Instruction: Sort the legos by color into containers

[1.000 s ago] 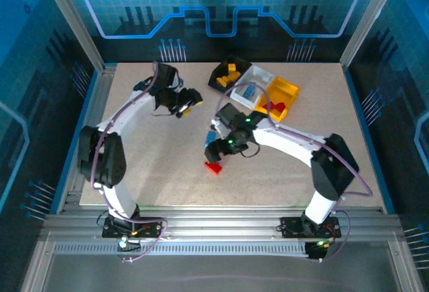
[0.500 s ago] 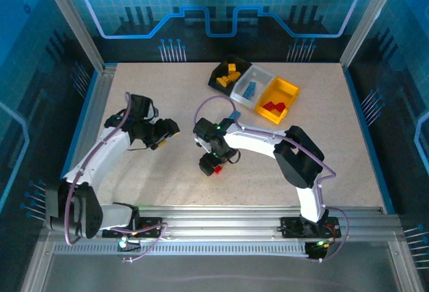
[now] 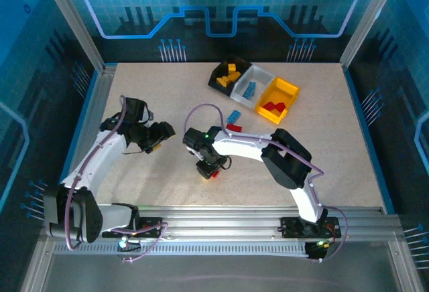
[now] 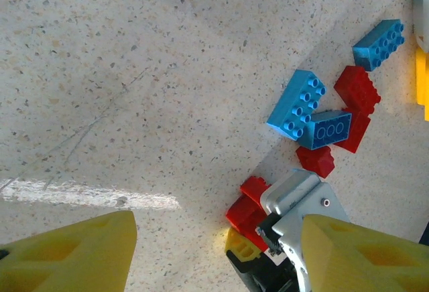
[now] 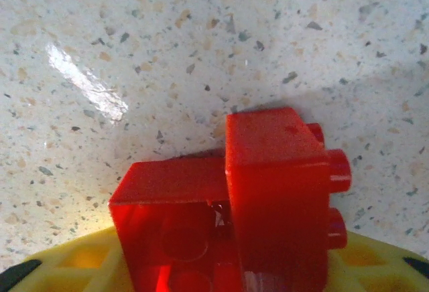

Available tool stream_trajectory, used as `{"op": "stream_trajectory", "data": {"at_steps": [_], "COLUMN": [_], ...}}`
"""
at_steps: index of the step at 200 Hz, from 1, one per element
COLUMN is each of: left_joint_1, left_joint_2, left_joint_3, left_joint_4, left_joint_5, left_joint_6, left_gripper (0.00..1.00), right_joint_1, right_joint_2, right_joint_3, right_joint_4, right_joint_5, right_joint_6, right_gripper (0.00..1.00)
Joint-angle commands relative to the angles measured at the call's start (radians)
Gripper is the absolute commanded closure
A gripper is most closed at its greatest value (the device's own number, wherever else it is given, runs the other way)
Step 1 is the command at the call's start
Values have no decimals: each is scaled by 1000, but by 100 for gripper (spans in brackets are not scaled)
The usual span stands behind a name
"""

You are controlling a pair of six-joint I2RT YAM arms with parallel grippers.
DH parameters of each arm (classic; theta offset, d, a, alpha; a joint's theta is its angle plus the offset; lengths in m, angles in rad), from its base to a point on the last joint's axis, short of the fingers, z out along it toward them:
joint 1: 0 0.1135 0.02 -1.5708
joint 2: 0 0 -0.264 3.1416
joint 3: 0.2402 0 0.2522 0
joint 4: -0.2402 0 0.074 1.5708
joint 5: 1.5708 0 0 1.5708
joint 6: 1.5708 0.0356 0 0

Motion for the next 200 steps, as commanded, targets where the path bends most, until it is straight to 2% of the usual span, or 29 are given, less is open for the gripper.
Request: {"op": "stream_trajectory", "data": {"at_steps": [1,42,67,116,177,200], "left_joint_1": [15,21,21,21,16,12], "left_joint_2": [-9,28,45,78,168,192], "left_joint_3": [-6,26,43,22,65,89], "left_joint_4": [-16,3,7,61,141,142], "left_joint_5": [11,25,29,58,119,131], "left_joint_6": [24,15,13,-17,-69,-58], "left_gripper": [33,33,33,33,33,33], "right_joint_1": [11,4,-45,-287,-519,-585], "right_joint_2": [-16,-96,-163,-306,-363,-353], "right_joint_3": [4,11,20,-13,-37,-62], "right_joint_4": [-35,-47,-34,70,158,200], "right_joint_5": [12,-54,-164,-473,-597,-692], "right_joint_6": [14,32,53,174,284,331], "right_gripper": [54,58,58,58,58,58]}}
